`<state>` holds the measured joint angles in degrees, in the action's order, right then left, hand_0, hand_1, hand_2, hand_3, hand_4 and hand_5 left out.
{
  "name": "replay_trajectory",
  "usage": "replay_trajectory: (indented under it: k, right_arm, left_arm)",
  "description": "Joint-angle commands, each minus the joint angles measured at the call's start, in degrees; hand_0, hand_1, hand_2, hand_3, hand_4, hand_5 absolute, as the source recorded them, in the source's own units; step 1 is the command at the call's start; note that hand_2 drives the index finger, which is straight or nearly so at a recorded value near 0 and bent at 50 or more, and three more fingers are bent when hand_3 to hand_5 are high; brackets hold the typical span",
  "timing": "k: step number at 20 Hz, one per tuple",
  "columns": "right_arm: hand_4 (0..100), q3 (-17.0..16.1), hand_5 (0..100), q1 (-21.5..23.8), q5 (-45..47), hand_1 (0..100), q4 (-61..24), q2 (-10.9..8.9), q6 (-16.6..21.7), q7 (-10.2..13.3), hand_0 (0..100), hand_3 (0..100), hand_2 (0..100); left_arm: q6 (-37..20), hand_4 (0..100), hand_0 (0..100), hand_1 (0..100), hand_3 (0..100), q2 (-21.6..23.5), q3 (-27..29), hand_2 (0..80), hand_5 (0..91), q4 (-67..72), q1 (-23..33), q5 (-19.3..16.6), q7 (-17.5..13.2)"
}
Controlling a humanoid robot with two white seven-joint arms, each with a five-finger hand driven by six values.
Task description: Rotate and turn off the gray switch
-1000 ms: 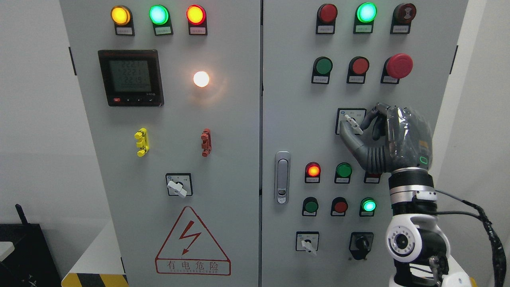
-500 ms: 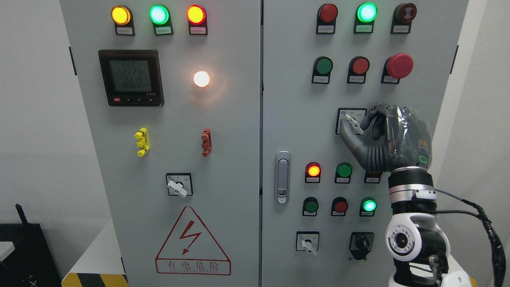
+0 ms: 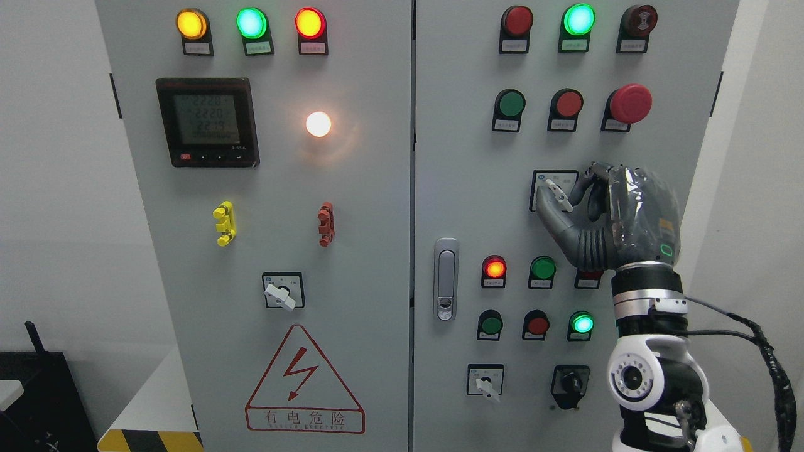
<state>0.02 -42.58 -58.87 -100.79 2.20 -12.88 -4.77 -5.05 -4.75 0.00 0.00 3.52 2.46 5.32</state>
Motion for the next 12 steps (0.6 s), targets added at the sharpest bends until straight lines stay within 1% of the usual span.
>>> replay_trajectory:
  k: [1,6,12]
  right_arm:
    - [91,-0.1,100,0.0,0.1,40,0.2,0.0,0.0,0.2,45,100,73]
    - [91,0.0,100,0.0,0.2,40,0.3,0.08,0.0,0.2,46,100,74]
    - [91,0.0,100,0.0,0.2,39,0.3,0.08,0.0,-0.4,49,100,75]
  left_arm:
    - [0.0,0,12,39,0,0.0,-0.1,0.0,0.0,0.8,0.0,0.0,0.0]
    - [0.0,0,12,39,0,0.0,-0.1,0.0,0.0,0.8,0.0,0.0,0.0]
    - [0.0,0,12,39,0,0.0,-0.1,0.0,0.0,0.8,0.0,0.0,0.0]
